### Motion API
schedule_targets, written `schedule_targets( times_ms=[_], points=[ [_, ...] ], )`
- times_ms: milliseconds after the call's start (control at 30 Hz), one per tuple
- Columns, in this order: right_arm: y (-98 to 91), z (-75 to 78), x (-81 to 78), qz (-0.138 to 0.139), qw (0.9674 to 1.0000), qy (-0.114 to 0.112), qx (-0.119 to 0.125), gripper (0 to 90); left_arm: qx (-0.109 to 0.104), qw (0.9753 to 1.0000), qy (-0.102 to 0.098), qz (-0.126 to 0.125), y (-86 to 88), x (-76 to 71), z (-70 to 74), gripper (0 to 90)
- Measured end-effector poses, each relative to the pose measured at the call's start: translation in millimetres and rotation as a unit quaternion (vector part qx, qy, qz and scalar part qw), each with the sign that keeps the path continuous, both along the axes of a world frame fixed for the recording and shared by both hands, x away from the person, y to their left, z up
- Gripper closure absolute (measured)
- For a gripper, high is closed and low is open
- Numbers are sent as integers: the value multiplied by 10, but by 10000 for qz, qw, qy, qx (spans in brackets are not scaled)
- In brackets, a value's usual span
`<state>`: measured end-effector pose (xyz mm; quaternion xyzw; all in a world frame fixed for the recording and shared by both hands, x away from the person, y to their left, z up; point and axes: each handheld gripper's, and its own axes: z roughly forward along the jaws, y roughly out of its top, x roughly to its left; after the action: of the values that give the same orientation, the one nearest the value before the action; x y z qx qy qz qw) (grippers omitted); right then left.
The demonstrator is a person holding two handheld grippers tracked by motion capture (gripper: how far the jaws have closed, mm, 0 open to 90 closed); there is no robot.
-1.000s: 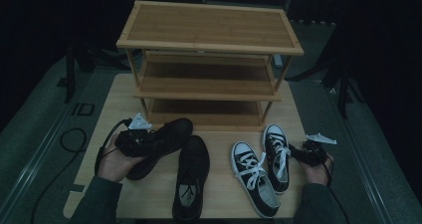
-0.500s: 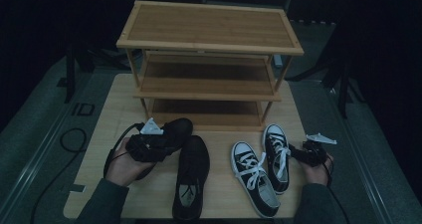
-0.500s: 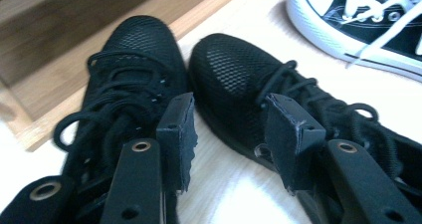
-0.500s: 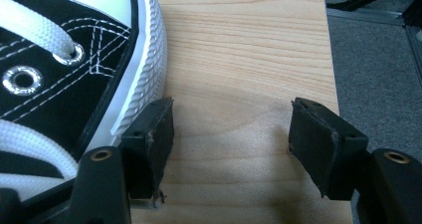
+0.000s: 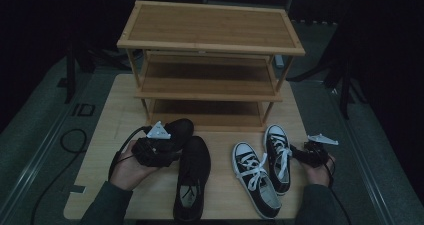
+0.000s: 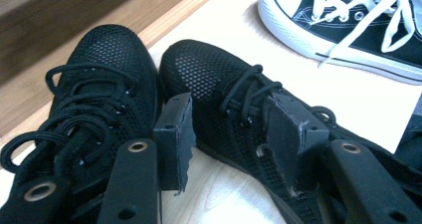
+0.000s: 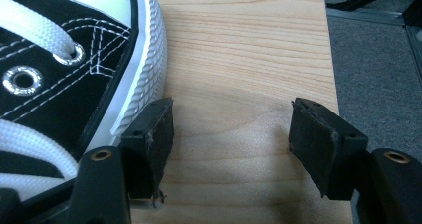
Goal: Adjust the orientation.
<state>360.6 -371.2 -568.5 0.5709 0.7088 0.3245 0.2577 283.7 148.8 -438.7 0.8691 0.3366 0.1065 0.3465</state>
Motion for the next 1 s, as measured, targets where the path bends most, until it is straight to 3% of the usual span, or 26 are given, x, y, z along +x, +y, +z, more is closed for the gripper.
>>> schedule_targets(
  times_ms=[500,633,733,1000],
  points=[
    [0,0,0,0,10000,0,0,340,-52,9997,152,-191,-102,-97,6,510],
    [0,0,0,1,10000,0,0,341,11,9995,162,-269,-138,-126,-2,494],
    [0,0,0,0,10000,0,1,341,227,9991,75,-353,-198,-163,-32,454],
    [0,0,0,1,10000,-1,2,340,162,9984,220,-493,-268,-209,-86,419]
  ],
)
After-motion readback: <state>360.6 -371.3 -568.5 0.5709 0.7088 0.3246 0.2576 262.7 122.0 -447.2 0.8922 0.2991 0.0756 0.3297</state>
